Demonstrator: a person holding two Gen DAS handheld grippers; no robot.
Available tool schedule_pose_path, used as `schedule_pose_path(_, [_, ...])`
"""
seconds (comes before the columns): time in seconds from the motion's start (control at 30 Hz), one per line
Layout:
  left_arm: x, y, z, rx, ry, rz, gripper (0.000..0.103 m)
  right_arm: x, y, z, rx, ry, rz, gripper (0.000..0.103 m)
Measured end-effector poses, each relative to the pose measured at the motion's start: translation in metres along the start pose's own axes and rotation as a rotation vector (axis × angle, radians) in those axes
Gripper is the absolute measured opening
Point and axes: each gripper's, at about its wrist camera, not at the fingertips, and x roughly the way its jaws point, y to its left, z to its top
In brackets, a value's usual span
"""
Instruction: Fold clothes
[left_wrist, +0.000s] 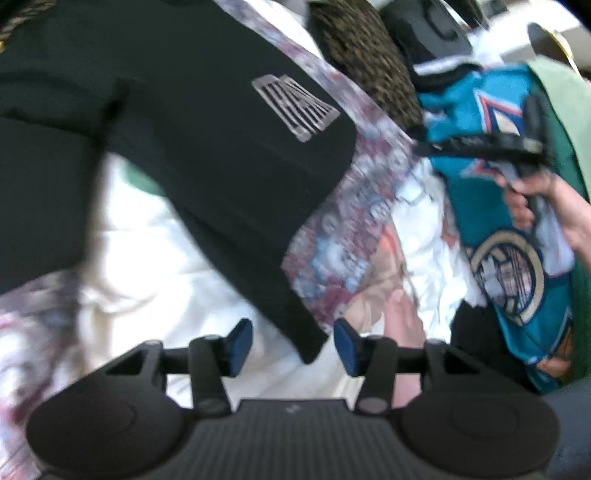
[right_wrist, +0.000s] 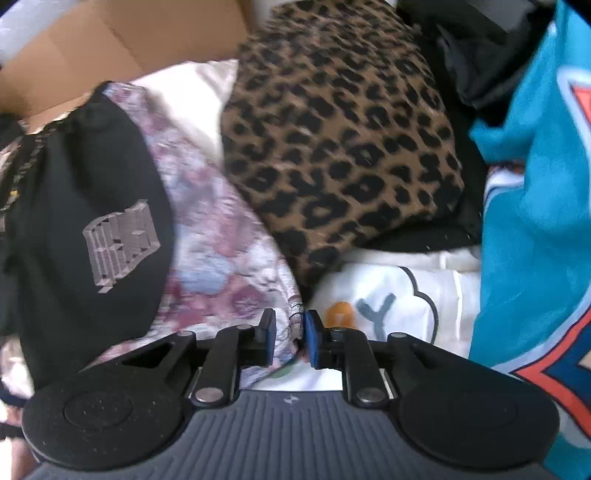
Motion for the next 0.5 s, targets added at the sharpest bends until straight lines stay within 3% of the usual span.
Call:
schedule_pose_path(0.13, [-0.029, 0.012, 0.002, -0.051, -0.049, 0.041, 0.050, -0.034, 0.015, 0.018, -0.005, -0.005, 0.032, 0.018])
schedule_pose_path(0.3, [-0.062, 0.012, 0.010, -0.055, -0.055, 0.141, 0.050, -0.083, 0.040, 0.046, 0.000, -0.020, 0.037, 0.031])
schedule_pose_path(0.37, [-0.080, 0.009, 0.014, -0.056, -0.076, 0.146, 0.050, -0.104, 0.051, 0.058, 0.015, -0.054, 0.053, 0.038])
schedule_pose_path(0.5, [-0.113, -0.005, 0.020, -0.029, -0.112, 0.198, 0.050, -0.140, 0.068, 0.078, 0.058, -0.106, 0.081, 0.039])
